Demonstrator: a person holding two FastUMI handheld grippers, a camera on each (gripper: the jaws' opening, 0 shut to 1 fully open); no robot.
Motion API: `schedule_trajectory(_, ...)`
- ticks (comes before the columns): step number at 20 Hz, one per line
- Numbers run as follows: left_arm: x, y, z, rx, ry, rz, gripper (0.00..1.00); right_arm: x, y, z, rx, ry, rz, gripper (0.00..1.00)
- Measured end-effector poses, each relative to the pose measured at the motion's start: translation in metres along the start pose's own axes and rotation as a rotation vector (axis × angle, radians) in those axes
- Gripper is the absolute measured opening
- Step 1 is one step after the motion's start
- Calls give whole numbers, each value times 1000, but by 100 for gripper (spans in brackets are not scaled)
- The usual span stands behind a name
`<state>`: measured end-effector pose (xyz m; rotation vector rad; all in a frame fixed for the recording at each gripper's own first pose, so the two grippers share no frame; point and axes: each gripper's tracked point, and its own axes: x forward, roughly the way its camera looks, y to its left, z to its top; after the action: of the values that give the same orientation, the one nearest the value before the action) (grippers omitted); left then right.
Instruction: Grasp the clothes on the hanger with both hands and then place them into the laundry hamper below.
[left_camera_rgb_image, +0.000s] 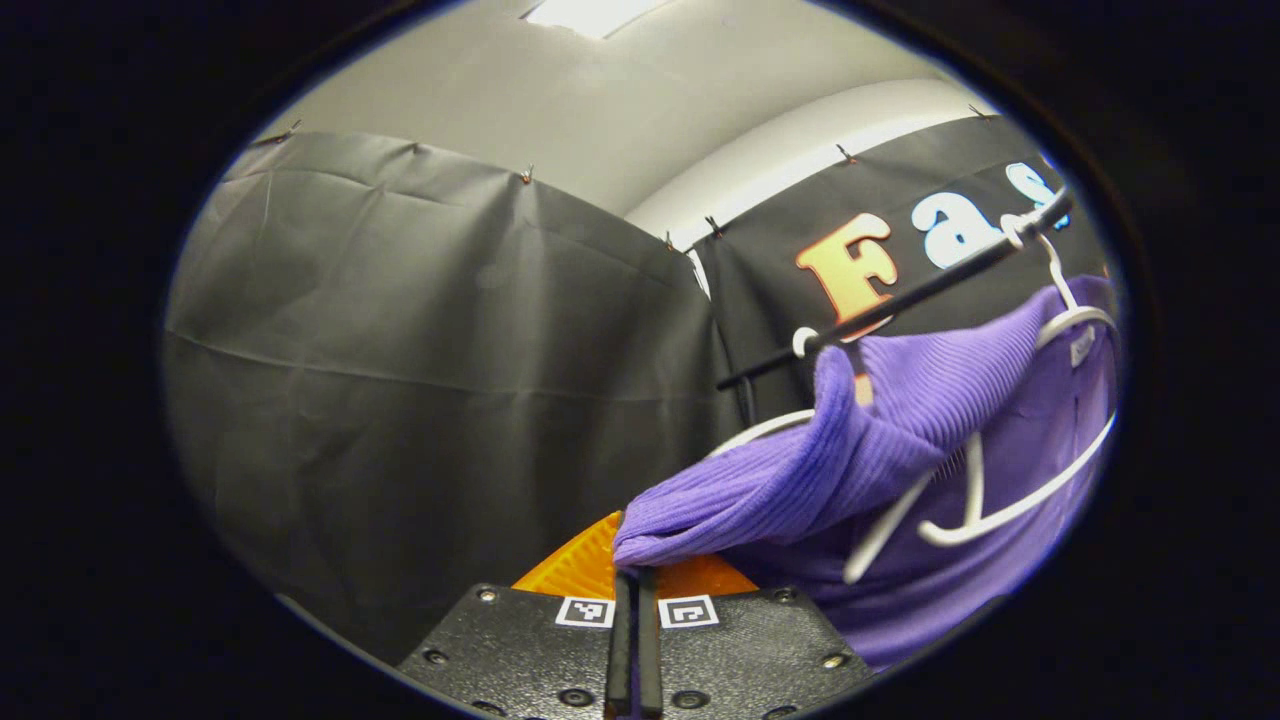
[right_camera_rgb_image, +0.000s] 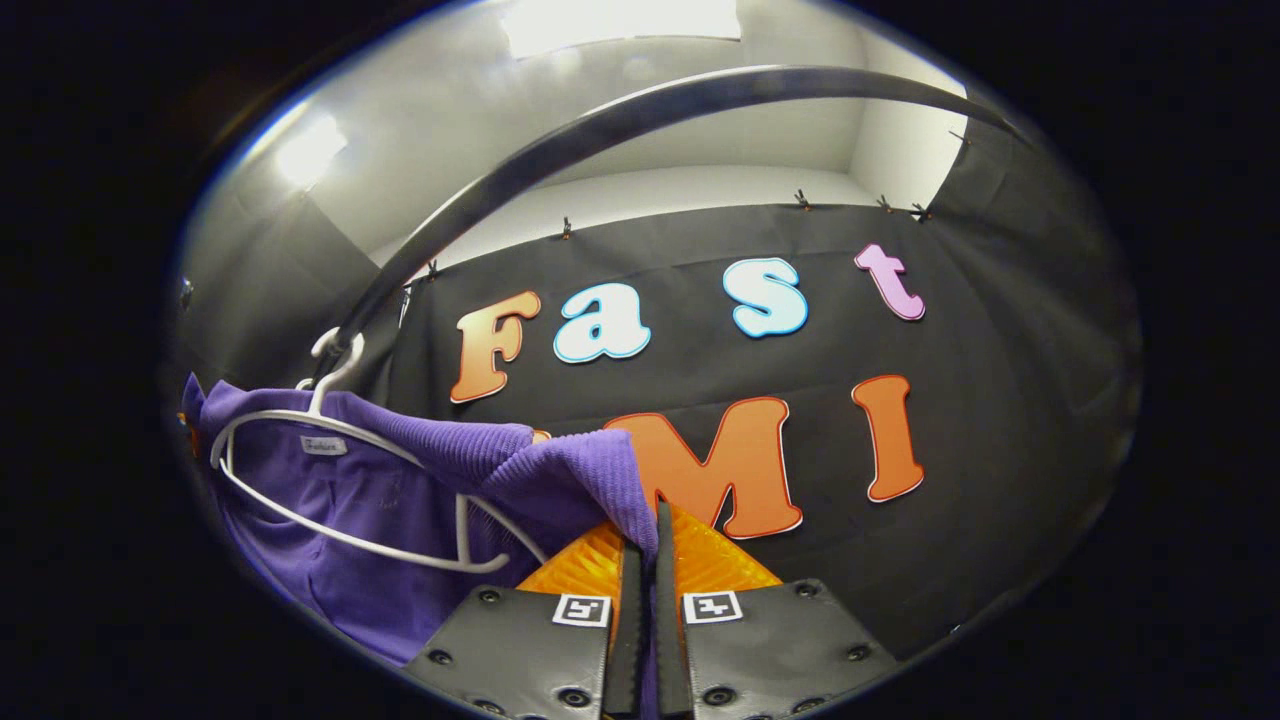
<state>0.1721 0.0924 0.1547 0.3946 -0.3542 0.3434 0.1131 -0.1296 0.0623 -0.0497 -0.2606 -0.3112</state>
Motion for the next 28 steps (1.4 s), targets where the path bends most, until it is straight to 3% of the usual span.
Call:
schedule_trajectory(2, 15, 0, 2, -30, 21, 5, 1, 23, 4, -9, 40, 10, 9, 13)
schedule_trajectory(3, 21, -1, 5, -23, 13, 12, 3, 32, 7, -14, 53, 17, 15, 8)
schedule_trajectory(5, 34, -8, 10, 6, 2, 10, 0, 48, 8, -24, 46, 37, 21, 13)
schedule_trajectory(11, 50, -25, -35, -14, 141, -37, 1, 66, 8, -58, 82, 107, 54, 13)
schedule_trajectory(14, 48, -29, -51, -25, 172, -47, 1, 66, 12, -59, 31, 66, 73, 13)
schedule_trajectory(21, 43, -17, -97, -49, 288, -26, 3, 60, 15, -89, -21, 123, 114, 13)
schedule_trajectory(25, 24, -7, -118, 2, 295, -22, 3, 38, 16, -103, -73, 130, 132, 13)
schedule_trajectory(26, 19, -2, -123, 13, 296, -21, 3, 26, 18, -106, -82, 137, 141, 7)
schedule_trajectory(28, 4, 7, -130, 13, 313, -25, 3, 10, 17, -112, -89, 155, 152, 13)
